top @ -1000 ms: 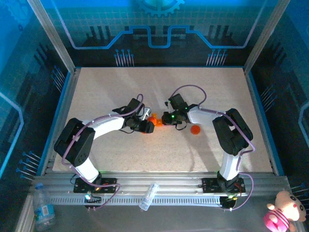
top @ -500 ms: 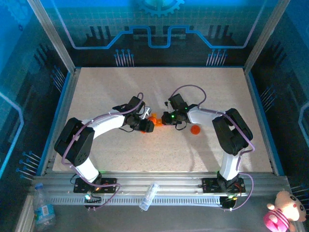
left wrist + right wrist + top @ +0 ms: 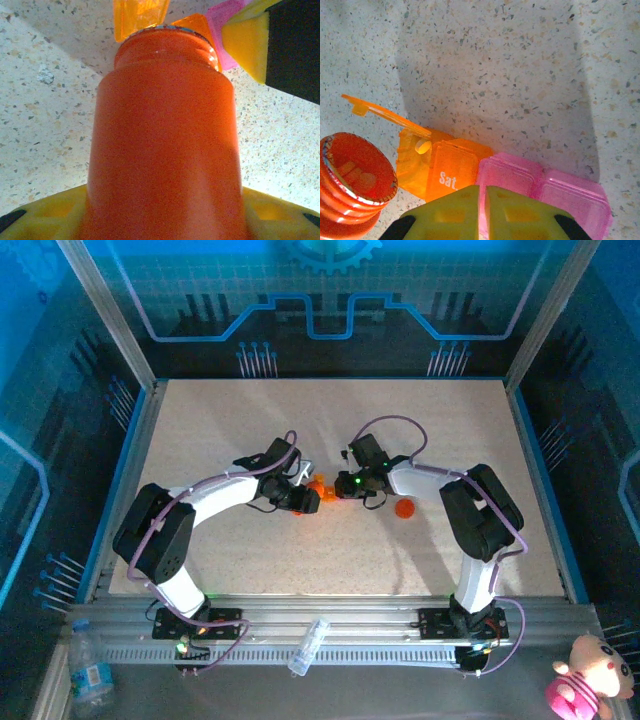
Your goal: Sort the pills into containers
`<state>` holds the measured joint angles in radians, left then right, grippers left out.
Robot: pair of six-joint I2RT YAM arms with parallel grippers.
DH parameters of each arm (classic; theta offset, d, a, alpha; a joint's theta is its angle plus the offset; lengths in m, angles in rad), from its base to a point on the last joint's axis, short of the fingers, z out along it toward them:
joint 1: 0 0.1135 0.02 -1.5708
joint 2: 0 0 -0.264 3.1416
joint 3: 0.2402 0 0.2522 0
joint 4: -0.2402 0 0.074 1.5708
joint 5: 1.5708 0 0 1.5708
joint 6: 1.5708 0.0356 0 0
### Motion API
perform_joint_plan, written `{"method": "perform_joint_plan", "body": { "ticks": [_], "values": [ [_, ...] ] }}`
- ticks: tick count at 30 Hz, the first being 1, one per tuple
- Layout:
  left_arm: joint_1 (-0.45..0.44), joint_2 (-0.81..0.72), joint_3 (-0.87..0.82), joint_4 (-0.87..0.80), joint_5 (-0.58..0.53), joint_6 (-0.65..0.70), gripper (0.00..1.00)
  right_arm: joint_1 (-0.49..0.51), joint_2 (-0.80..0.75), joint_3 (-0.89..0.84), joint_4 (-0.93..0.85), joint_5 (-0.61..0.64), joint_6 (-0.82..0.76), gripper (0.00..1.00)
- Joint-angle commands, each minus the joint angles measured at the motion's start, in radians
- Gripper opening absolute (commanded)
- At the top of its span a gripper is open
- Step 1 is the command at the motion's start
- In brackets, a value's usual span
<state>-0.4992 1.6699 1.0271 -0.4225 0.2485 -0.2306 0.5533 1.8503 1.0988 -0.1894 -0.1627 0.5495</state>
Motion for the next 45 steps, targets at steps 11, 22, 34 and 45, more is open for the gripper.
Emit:
{"method": "perform_joint_plan", "body": {
  "ticks": [11,22,34,45],
  "values": [
    [0.003,-0.016,-0.017,0.040,0.047,0.004,0.00,-0.009,0.038,-0.009,-0.030,-0.003,0.016,0.14],
    [0.003,-0.098,-0.159,0.262,0.101,-0.003,0.00,-0.009,0.033,0.006,-0.023,-0.022,0.022,0.17],
    [0.003,-0.240,-0.342,0.565,0.107,-0.021,0.00,-0.022,-0.034,0.039,-0.005,-0.079,0.003,0.25],
    [0.002,-0.327,-0.413,0.765,0.121,-0.027,0.00,-0.104,-0.198,0.048,-0.057,-0.085,0.030,0.35]
  ]
}}
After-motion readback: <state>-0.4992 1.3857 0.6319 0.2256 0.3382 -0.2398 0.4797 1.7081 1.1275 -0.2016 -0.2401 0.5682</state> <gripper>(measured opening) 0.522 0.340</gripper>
